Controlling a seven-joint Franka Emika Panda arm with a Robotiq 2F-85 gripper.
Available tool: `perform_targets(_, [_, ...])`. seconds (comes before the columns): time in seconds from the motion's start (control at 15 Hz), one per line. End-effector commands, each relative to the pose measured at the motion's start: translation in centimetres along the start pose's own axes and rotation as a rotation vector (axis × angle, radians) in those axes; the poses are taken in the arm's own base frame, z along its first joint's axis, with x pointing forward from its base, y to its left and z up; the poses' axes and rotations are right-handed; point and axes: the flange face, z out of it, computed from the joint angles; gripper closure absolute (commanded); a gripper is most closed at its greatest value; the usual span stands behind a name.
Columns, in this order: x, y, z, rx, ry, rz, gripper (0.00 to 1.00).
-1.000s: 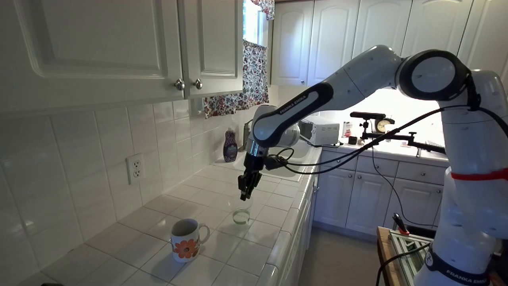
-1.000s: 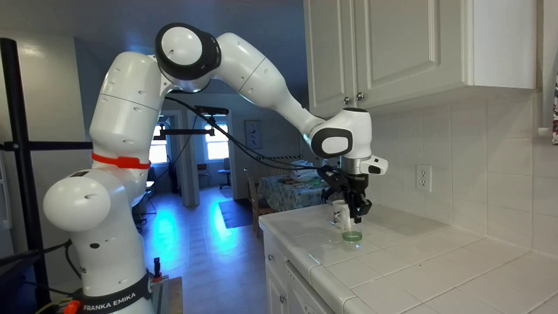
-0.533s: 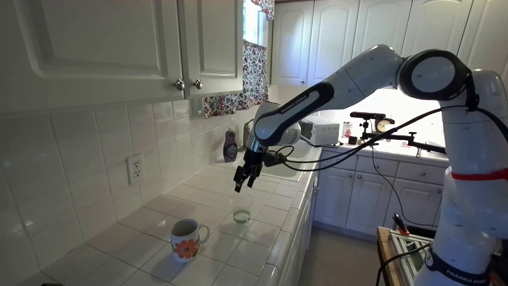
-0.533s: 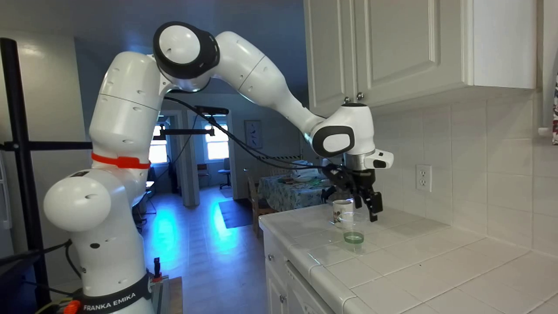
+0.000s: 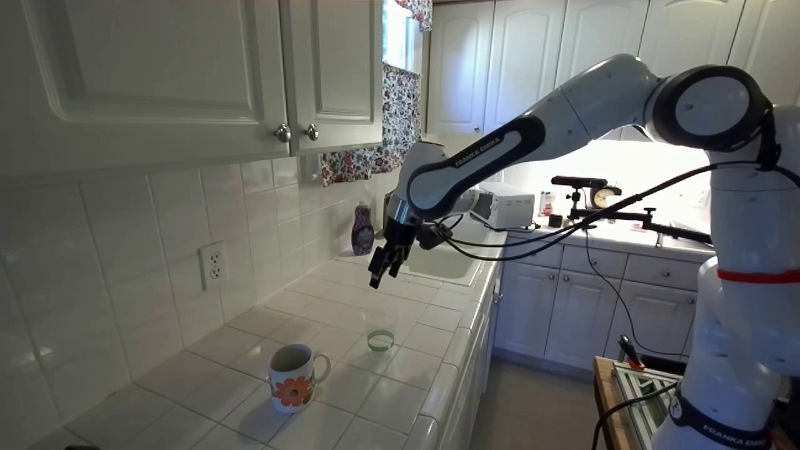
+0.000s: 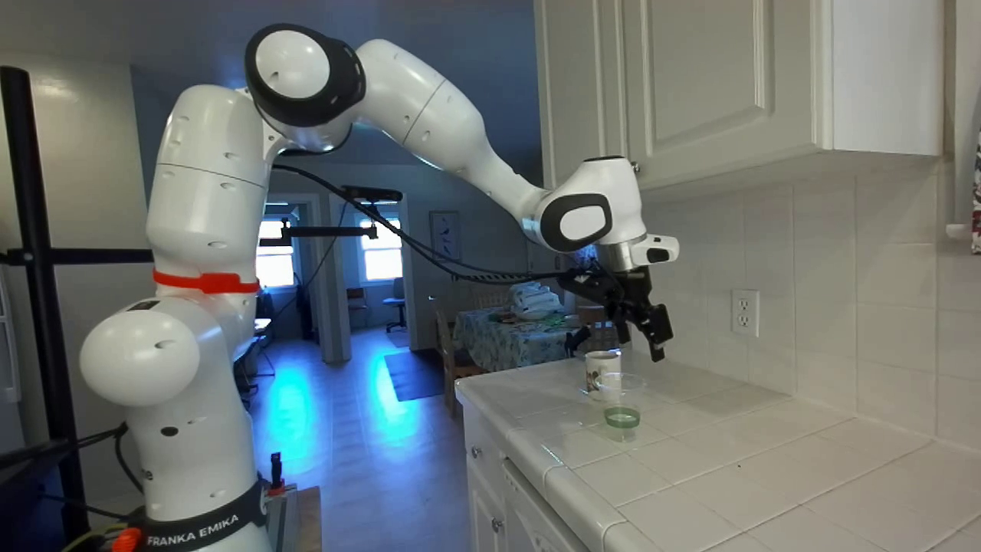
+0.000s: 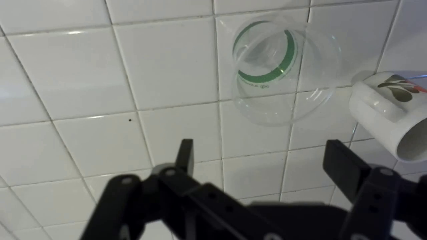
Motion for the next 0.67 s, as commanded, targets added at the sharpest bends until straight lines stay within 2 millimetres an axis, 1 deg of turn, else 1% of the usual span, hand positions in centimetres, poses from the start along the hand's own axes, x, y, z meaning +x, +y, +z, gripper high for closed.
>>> perform_targets(0.0, [-1.2,-0.8,-1.8,-0.03,-0.021,-0.032,0.0])
perform_targets(0.4, [-1.8,-2.1,-3.1,-0.055,-0.033,-0.096,0.0])
perform_targets(0.47, [-0.7,-1.9,-2.5,-0.037,-0.026,-0.088,0.0])
perform_targets(0.6, [-0.8,-2.2,-2.8,-0.04,-0.025,-0.097,0.0])
